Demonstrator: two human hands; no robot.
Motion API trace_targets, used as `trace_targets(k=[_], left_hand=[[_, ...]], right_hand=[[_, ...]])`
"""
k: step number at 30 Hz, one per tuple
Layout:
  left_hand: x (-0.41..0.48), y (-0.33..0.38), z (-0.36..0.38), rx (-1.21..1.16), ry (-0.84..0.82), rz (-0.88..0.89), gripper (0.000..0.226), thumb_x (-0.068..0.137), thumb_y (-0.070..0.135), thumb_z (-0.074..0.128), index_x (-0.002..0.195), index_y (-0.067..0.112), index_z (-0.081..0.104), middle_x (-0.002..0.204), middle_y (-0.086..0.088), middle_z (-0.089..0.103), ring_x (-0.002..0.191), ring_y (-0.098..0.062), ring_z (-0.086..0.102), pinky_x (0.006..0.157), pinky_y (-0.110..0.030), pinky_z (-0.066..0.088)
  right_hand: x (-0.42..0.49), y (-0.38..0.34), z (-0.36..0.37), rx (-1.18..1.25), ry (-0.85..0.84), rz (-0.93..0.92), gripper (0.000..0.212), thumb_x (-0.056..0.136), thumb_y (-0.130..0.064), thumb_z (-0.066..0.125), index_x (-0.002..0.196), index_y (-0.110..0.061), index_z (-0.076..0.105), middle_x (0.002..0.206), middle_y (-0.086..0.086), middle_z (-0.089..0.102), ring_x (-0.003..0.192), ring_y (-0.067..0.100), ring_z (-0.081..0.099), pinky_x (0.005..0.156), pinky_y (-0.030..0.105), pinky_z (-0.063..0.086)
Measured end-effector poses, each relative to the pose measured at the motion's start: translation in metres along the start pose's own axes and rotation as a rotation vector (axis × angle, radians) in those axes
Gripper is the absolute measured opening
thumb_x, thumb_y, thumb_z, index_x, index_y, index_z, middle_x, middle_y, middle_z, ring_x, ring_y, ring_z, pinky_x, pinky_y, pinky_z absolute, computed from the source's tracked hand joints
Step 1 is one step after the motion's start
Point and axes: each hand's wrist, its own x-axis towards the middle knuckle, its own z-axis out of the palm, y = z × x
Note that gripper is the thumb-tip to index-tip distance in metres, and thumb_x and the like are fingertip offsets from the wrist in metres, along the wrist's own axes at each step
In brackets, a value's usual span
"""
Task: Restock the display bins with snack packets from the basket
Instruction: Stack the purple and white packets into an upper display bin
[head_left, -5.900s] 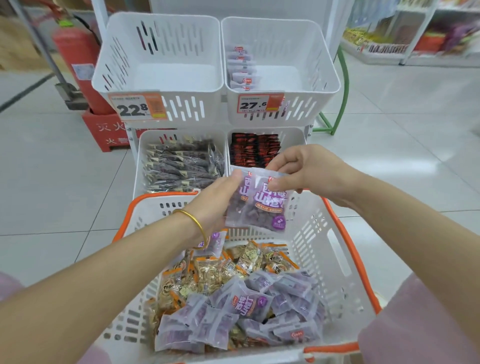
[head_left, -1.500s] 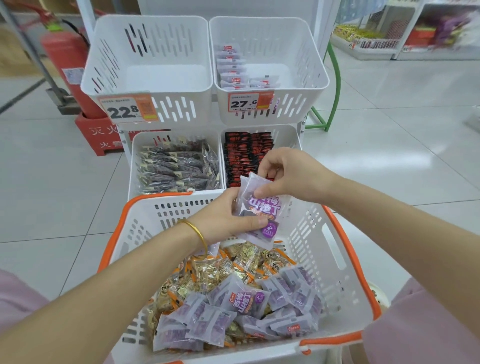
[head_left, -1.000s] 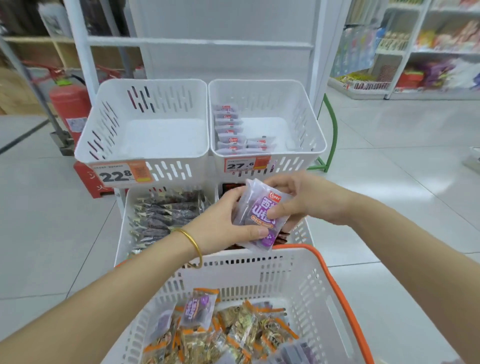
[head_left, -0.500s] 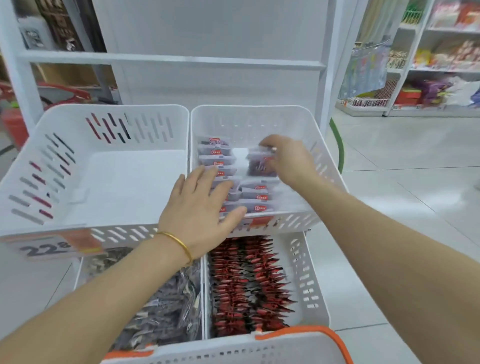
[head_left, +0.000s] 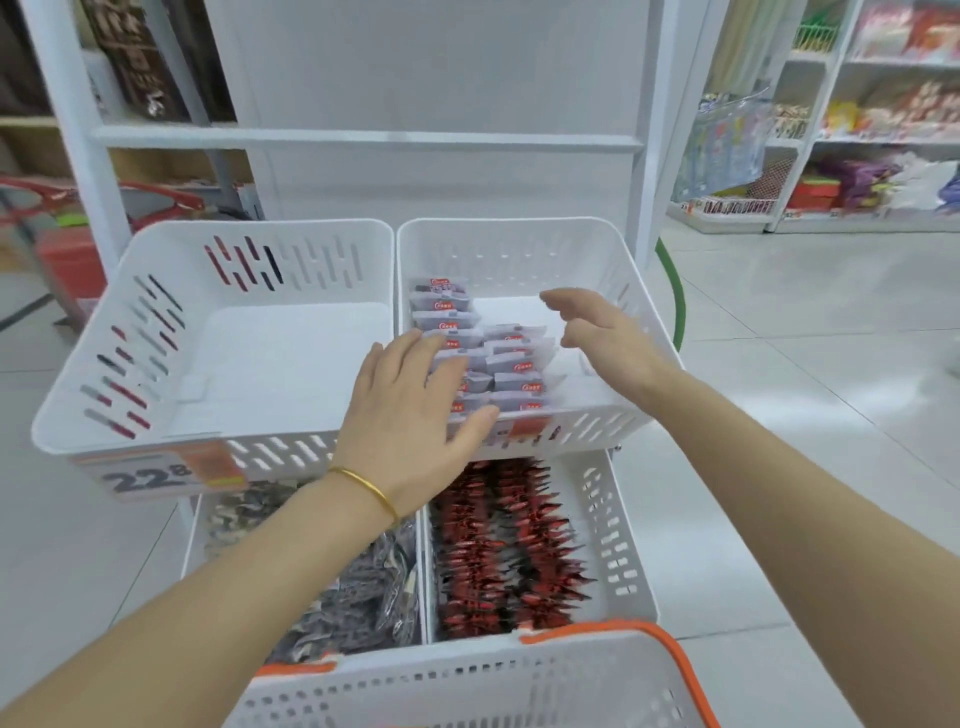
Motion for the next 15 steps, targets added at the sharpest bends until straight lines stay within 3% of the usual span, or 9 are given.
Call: trace_targets(k=[2,4,7,10,13,15], left_hand=[[-0.030,0.010,-0.009,-0.063,0.050,0.050,0.061,0.088,0.054,0.029,0.126,0.015,0.055,0.141,-0.009,0.044,0.134,-0.029,0.031,0.113,-0.047,0.024],[-0.072,0.018,-0.013,-0.117,-0.012,0.077,0.056,0.089,0.050,0.033,0.125,0.013,0.055,0.140,-0.009,0.044,0.132,-0.030,0.033,0.111,-0.044,0.026],[-0.146,0.026,-0.006,-0.166,-0.245,0.108,0.060,0.088,0.052,0.030,0.124,0.012,0.056,0.139,-0.011,0.044,0.132,-0.031,0.033,0.110,-0.044,0.028],[-0.208,0.037,0.001,-0.119,-0.528,0.108,0.070,0.083,0.060,0.020,0.132,0.019,0.049,0.147,-0.005,0.034,0.137,-0.025,0.023,0.112,-0.037,0.020],[-0.251,0.044,0.005,-0.143,-0.720,0.000,0.052,0.093,0.050,0.034,0.138,0.024,0.041,0.152,0.002,0.025,0.139,-0.018,0.015,0.113,-0.028,0.013],[-0.273,0.048,0.007,-0.158,-0.768,-0.023,0.062,0.087,0.055,0.026,0.138,0.023,0.041,0.151,0.002,0.027,0.138,-0.018,0.017,0.112,-0.025,0.012]], right_hand=[[-0.048,-0.010,-0.001,0.059,0.069,-0.078,0.050,0.085,0.005,0.041,0.125,-0.023,0.053,0.130,-0.006,0.053,0.124,0.009,0.046,0.103,0.026,0.037],[-0.104,-0.013,0.006,0.150,0.067,-0.086,0.049,0.083,0.012,0.041,0.115,-0.021,0.056,0.120,-0.004,0.059,0.110,0.010,0.056,0.094,0.021,0.044],[-0.185,0.013,0.033,0.259,-0.021,0.038,0.040,0.079,0.006,0.048,0.107,-0.021,0.060,0.108,0.002,0.064,0.095,0.010,0.062,0.083,0.019,0.048],[-0.264,0.062,0.066,0.208,-0.064,0.248,0.030,0.077,-0.007,0.053,0.100,-0.023,0.062,0.097,-0.001,0.065,0.092,0.014,0.064,0.073,0.015,0.046],[-0.333,0.109,0.090,0.037,-0.131,0.438,0.039,0.085,0.009,0.047,0.102,-0.022,0.061,0.099,-0.005,0.063,0.100,0.019,0.062,0.081,0.022,0.049],[-0.359,0.134,0.101,-0.127,-0.247,0.534,0.043,0.084,0.012,0.044,0.109,-0.019,0.061,0.109,-0.001,0.063,0.108,0.019,0.059,0.090,0.029,0.049]])
